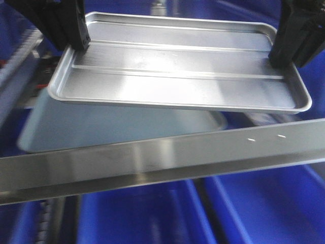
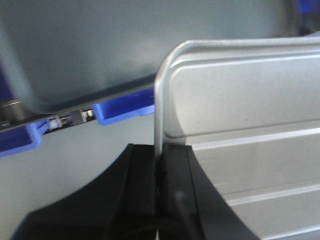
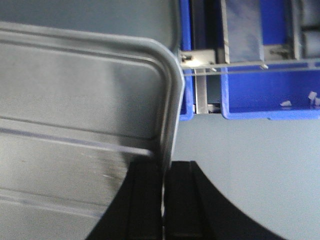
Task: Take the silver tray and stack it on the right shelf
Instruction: 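Position the held tray above the larger grey-blue tray on the shelf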
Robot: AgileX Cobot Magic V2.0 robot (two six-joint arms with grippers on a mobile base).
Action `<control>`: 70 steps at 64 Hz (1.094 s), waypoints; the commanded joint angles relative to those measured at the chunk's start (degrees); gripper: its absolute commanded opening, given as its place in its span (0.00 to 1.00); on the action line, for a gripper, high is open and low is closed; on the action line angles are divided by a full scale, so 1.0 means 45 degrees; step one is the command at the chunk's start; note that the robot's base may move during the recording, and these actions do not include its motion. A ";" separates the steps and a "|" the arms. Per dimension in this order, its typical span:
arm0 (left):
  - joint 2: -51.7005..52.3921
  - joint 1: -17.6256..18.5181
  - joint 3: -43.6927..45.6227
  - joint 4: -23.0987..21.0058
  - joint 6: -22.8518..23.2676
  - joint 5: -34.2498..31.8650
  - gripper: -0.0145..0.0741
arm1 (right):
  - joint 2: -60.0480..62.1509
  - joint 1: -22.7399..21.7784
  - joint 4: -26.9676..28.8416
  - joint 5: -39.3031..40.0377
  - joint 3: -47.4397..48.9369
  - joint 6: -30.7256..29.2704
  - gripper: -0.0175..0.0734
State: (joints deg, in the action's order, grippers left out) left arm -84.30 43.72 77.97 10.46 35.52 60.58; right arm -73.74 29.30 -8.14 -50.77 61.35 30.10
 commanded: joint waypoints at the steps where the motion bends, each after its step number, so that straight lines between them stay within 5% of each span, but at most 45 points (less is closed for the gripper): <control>1: 0.0471 0.0028 0.0370 0.0246 -0.0029 -0.0251 0.06 | 0.0396 -0.0023 -0.0375 0.0482 0.0448 -0.0210 0.25; 70: 0.0471 0.0028 0.0370 0.0215 -0.0029 -0.0251 0.06 | 0.0396 -0.0023 -0.0375 0.0482 0.0448 -0.0210 0.25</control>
State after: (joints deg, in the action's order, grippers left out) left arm -84.30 43.72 77.97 10.33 35.52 60.70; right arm -73.74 29.30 -8.14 -50.90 61.35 30.10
